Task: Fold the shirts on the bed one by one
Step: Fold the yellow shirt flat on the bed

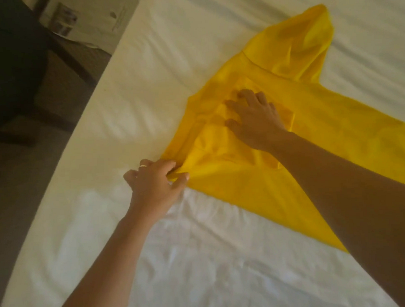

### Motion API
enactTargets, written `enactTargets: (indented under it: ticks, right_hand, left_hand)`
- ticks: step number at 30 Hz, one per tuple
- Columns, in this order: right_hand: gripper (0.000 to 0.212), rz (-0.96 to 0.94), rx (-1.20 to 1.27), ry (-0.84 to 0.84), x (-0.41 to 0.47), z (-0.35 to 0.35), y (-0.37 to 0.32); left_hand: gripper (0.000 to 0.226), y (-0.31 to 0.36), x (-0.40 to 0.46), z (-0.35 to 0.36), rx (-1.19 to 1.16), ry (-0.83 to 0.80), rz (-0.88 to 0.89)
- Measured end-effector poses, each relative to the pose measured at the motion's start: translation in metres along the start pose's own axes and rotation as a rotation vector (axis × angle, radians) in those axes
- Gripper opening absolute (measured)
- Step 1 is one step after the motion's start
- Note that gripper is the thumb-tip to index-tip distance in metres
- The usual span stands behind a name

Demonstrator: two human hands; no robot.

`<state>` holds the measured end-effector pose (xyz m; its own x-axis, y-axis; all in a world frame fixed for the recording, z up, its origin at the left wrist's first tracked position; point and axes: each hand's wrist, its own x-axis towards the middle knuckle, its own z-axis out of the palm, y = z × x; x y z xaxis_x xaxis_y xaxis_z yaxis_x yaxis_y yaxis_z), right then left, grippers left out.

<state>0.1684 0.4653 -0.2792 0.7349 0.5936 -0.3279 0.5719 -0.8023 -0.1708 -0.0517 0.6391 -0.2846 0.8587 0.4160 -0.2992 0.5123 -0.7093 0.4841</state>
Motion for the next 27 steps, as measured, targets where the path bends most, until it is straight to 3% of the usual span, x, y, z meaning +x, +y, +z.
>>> enactTargets:
  ticks: [3, 5, 8, 11, 13, 15, 23, 27]
  right_hand:
    - [0.061, 0.093, -0.009, -0.047, 0.004, 0.003, 0.009]
    - [0.062, 0.124, 0.003, -0.052, 0.004, 0.004, 0.01]
    - [0.06, 0.092, -0.013, 0.038, 0.006, 0.002, 0.006]
    - [0.059, -0.016, -0.079, 0.128, 0.013, -0.007, 0.004]
    - [0.063, -0.067, -0.16, 0.101, 0.021, -0.011, 0.004]
    - [0.063, -0.093, -0.241, 0.07, 0.029, -0.013, 0.005]
    - [0.019, -0.068, -0.377, 0.232, 0.039, -0.025, 0.017]
    - [0.011, -0.052, -0.305, 0.403, 0.017, -0.038, 0.016]
  left_hand:
    - [0.032, -0.002, 0.005, -0.005, -0.246, 0.005, -0.142]
    - [0.025, 0.002, 0.006, -0.005, -0.276, 0.023, -0.207]
    - [0.011, 0.01, 0.002, 0.002, -0.069, 0.181, -0.144]
    - [0.037, 0.022, -0.008, 0.017, 0.187, 0.315, 0.092]
    - [0.052, 0.023, -0.01, 0.028, 0.301, 0.263, 0.283]
    - [0.064, 0.011, -0.008, 0.037, 0.387, 0.18, 0.356]
    - [0.077, -0.008, -0.005, 0.05, 0.445, 0.116, 0.346]
    - [0.076, -0.006, -0.004, 0.045, 0.452, 0.09, 0.344]
